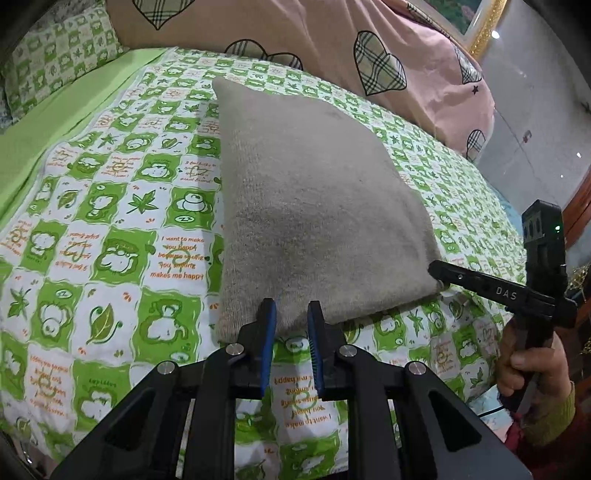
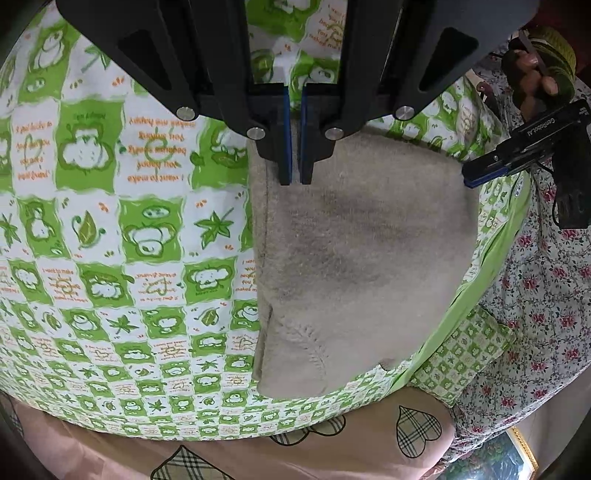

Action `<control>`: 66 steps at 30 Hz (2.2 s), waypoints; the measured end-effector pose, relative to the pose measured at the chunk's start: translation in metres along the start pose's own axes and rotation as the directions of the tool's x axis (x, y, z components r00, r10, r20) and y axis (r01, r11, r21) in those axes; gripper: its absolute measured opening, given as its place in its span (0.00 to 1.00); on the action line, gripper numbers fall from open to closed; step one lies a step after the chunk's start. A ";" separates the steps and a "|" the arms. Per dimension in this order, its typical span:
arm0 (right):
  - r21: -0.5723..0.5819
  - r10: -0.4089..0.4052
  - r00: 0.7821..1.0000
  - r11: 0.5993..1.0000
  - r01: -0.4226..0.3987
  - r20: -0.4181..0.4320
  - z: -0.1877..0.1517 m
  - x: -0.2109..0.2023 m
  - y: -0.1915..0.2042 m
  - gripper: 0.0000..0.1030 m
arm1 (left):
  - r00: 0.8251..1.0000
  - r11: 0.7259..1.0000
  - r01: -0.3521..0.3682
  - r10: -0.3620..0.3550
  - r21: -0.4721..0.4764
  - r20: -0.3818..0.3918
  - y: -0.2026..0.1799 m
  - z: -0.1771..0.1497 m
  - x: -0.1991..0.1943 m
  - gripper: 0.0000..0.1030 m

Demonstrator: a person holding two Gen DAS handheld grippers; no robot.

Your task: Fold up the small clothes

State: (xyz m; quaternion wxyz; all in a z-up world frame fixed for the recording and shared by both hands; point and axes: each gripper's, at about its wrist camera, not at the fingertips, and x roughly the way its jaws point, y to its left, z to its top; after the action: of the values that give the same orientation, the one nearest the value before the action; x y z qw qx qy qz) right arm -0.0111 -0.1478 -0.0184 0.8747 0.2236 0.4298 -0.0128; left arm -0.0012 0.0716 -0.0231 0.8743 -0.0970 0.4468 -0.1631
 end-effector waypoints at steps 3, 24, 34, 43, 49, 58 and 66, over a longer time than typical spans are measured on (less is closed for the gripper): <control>-0.008 -0.028 1.000 1.000 0.028 -0.007 -0.005 -0.009 0.004 0.04 | 1.000 1.000 -0.025 0.025 0.016 -0.002 -0.006 -0.002 -0.009 0.32; -0.073 -0.046 0.998 0.996 0.049 0.045 -0.028 -0.066 0.037 0.71 | 0.949 0.948 -0.315 0.314 0.038 0.018 -0.004 -0.021 -0.061 0.82; -0.063 -0.035 0.998 0.997 0.038 0.048 -0.033 -0.061 0.037 0.79 | 0.923 0.921 -0.385 0.384 0.064 0.028 -0.012 -0.012 -0.052 0.92; -0.065 -0.028 0.997 0.997 0.032 0.070 -0.014 -0.050 0.039 0.83 | 0.857 0.845 -0.511 0.515 0.157 0.010 -0.032 0.018 -0.017 0.93; -0.073 -0.024 0.998 0.997 0.029 0.064 -0.001 -0.041 0.042 0.83 | 0.881 0.872 -0.468 0.473 0.144 0.001 -0.032 0.030 -0.009 0.93; -0.087 0.001 0.998 0.996 0.005 0.064 0.018 -0.032 0.047 0.84 | 0.893 0.889 -0.449 0.451 0.093 0.001 -0.024 0.045 -0.006 0.93; -0.084 0.014 0.997 0.996 -0.008 0.069 0.035 -0.027 0.047 0.84 | 0.929 0.928 -0.371 0.369 0.039 0.039 -0.020 0.058 -0.011 0.93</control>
State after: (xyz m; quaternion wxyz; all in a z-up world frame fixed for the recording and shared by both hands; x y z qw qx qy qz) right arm 0.0082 -0.1244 0.0382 0.8979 0.1884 0.3978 0.0022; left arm 0.0363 0.0590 0.0255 0.8982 0.0064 0.4395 -0.0041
